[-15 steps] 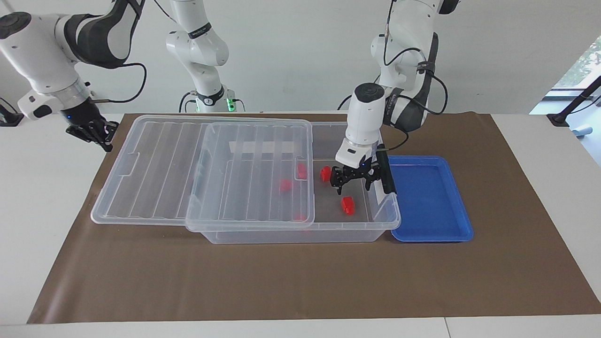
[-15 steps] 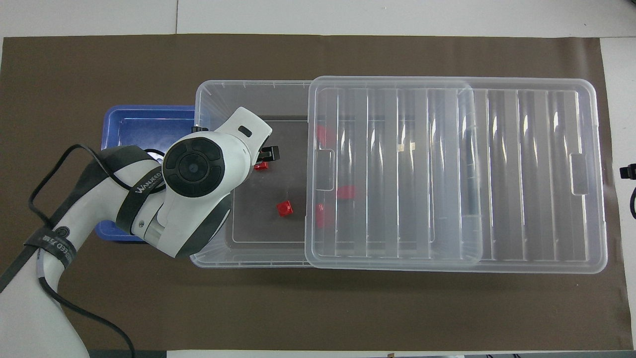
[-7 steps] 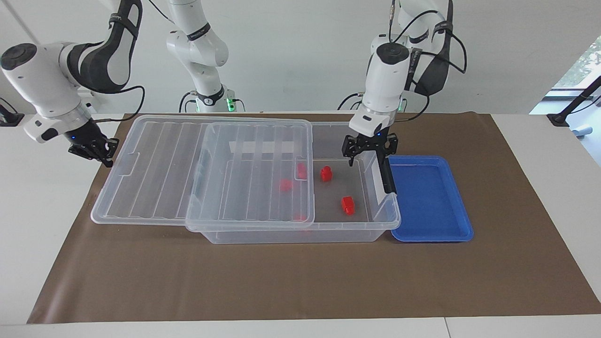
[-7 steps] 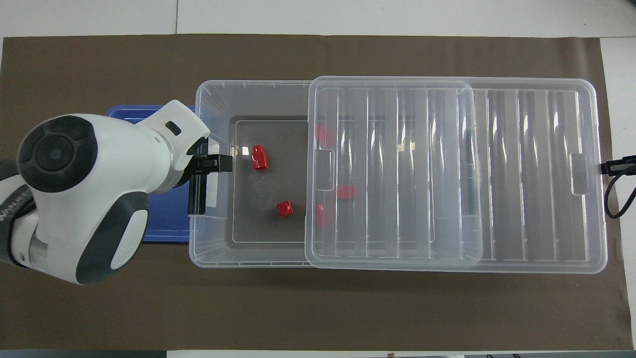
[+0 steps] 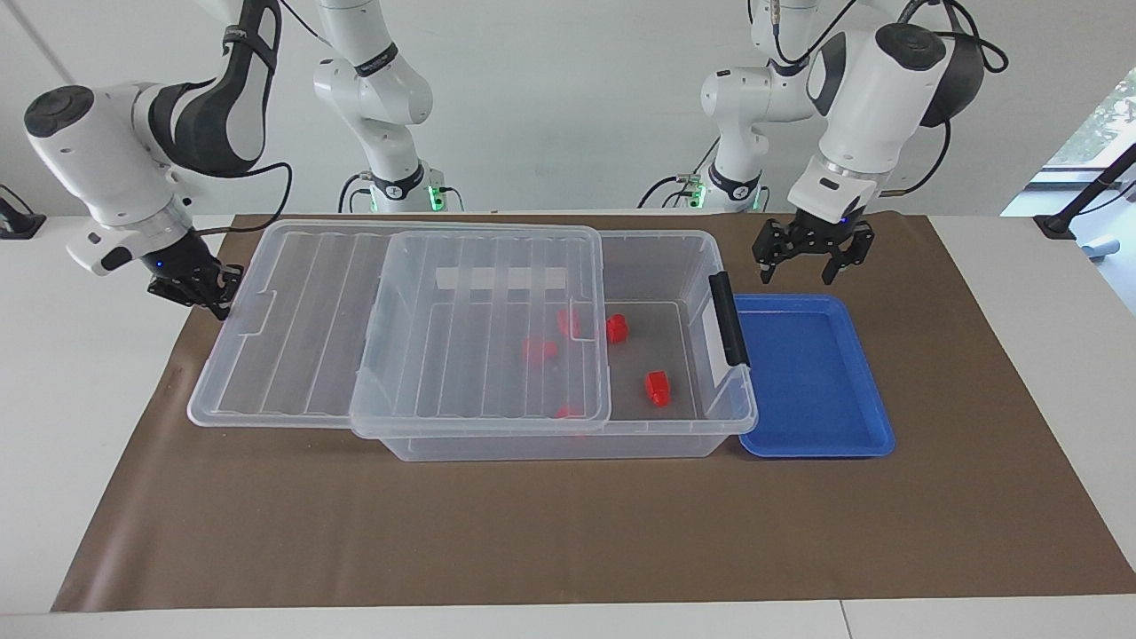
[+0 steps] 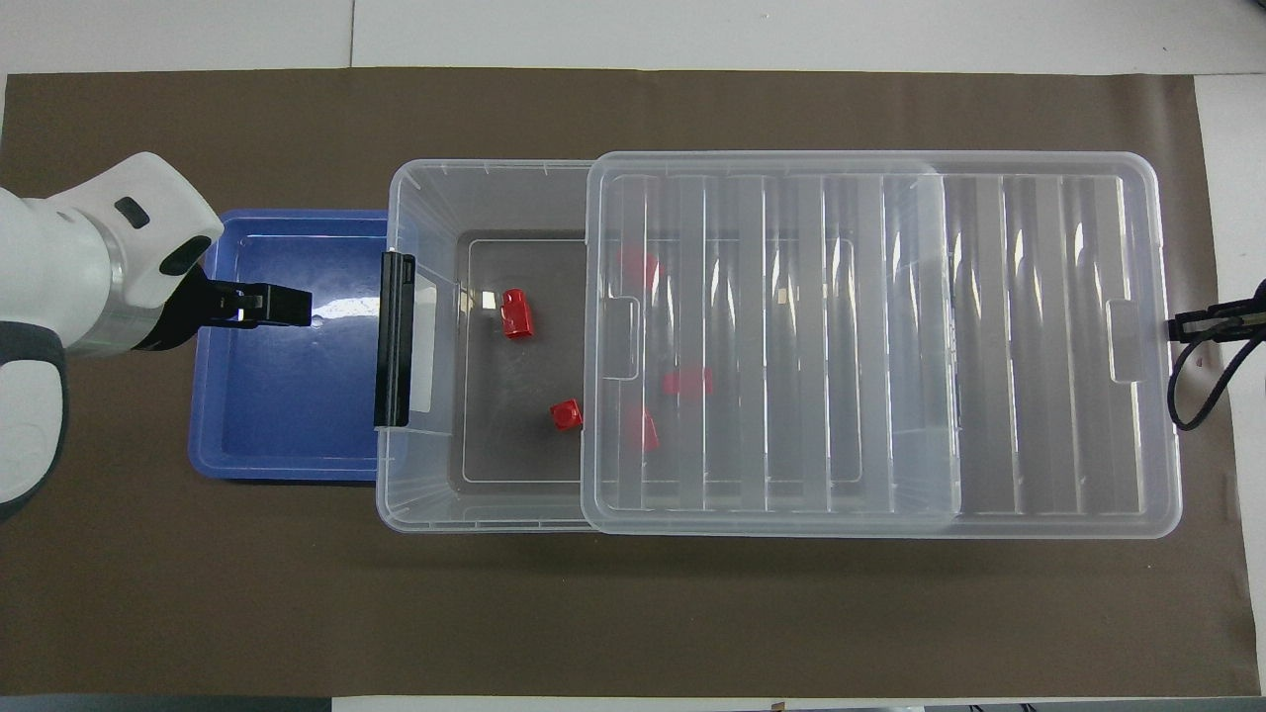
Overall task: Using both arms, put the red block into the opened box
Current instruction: 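Withdraw the left gripper while the right gripper pushes the lid back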
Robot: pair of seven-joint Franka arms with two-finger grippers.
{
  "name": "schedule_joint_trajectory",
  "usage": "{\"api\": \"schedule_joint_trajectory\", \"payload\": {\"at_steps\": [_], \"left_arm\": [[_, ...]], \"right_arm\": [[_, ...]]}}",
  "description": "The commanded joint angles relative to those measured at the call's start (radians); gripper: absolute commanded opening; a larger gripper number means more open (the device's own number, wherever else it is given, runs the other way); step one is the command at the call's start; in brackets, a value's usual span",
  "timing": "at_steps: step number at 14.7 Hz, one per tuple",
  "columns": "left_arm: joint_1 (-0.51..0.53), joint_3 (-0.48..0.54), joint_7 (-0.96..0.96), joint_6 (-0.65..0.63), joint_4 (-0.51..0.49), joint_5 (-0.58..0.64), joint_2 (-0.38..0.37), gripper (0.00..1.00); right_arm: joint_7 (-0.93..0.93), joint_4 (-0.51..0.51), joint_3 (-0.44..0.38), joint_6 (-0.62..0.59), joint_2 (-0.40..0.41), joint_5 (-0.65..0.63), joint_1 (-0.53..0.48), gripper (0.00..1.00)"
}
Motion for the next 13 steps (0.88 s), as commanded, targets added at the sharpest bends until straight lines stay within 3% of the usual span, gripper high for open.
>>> {"api": "schedule_joint_trajectory", "payload": {"at_steps": [1,7,13], "left_arm": [[0.052,-0.008,0.068,-0.097,0.087,-0.026,0.017,1.00],[0.082,0.000,0.071,-0.244,0.240,-0.055,0.069,1.00],[0.092,0.003,0.074,-0.271,0.239,-0.058,0.068,1.00]], "right_arm": [[0.031,-0.027,0.007,0.008,-0.022,-0.007,0.024,0.00],[0.128,-0.027,0.007,-0.005,-0.023,-0.007,0.080,0.00],[0.181,-0.027,0.007,-0.008,-0.025,-0.007,0.121,0.00]]}}
